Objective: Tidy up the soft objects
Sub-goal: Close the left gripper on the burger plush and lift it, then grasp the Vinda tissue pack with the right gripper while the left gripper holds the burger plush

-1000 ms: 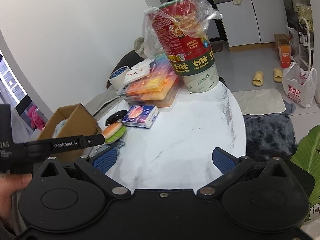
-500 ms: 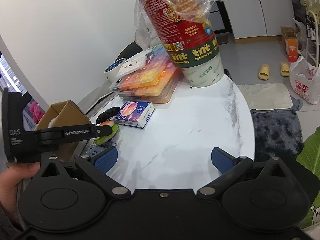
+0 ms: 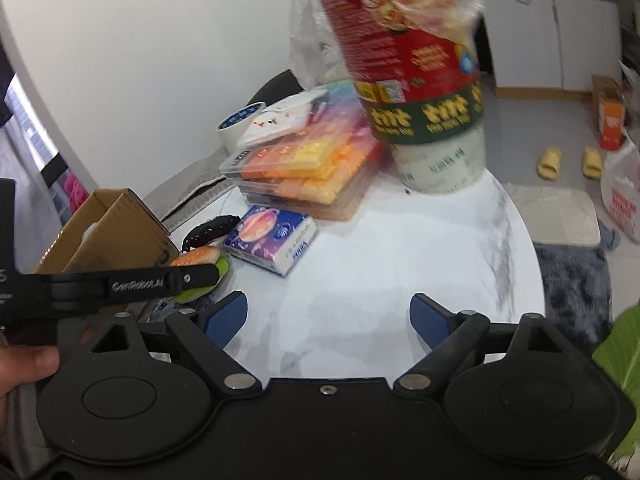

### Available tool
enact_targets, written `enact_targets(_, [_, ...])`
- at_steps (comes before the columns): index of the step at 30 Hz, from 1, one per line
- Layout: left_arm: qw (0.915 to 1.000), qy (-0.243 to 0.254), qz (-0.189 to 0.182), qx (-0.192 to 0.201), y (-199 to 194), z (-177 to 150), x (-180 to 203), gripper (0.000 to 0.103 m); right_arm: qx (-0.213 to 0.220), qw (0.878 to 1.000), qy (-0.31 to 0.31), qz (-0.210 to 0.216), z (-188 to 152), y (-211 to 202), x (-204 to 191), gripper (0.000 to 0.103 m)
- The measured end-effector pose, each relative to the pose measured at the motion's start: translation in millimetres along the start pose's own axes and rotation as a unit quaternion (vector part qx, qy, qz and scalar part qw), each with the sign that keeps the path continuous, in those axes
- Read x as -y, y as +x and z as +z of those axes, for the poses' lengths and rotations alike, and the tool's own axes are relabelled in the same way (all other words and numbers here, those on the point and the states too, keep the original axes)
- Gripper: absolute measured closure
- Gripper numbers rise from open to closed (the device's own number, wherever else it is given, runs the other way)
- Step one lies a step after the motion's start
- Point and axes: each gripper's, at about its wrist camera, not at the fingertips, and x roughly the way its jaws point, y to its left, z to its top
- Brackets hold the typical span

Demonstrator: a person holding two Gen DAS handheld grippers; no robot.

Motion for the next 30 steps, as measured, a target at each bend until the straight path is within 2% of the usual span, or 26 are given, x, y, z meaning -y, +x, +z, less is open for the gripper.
enact_targets(4, [1.0000, -0.008, -0.005, -0.002, -5.2, 0.2, -1.6, 0.066, -0.004, 0.998, -0.055, 0.014, 16.0, 10.8, -10.6, 0.015])
enact_targets(6, [0.9999, -0.008, -0.006, 0.000, -9.3, -0.6, -0.6, 0.066, -0.010, 0.996, -0.082, 0.026, 22.6, 18.2, -14.2, 0.019])
enact_targets(11, [0.9999, -0.011, -0.011, 0.007, -22.4, -2.4, 1.3, 0.066, -0.033, 0.986, -0.162, 0.037, 31.0, 38.6, -28.9, 0.024])
enact_targets(13, [0.9998, -0.014, -0.001, 0.012, -27.4, -2.6, 0.9, 0.066, -0.034, 0.981, -0.186, 0.041, 31.5, 42.6, -34.2, 0.026])
enact_targets(21, [0.9993, -0.019, -0.018, 0.026, -46.1, -2.0, 2.9, 0.066, -0.044, 0.971, -0.232, 0.045, 35.1, 62.5, -41.5, 0.028])
enact_targets(30, [0.9989, -0.015, -0.025, 0.038, -60.5, -1.1, 3.0, 0.066, -0.045, 0.966, -0.251, 0.033, 35.7, 75.5, -46.4, 0.028])
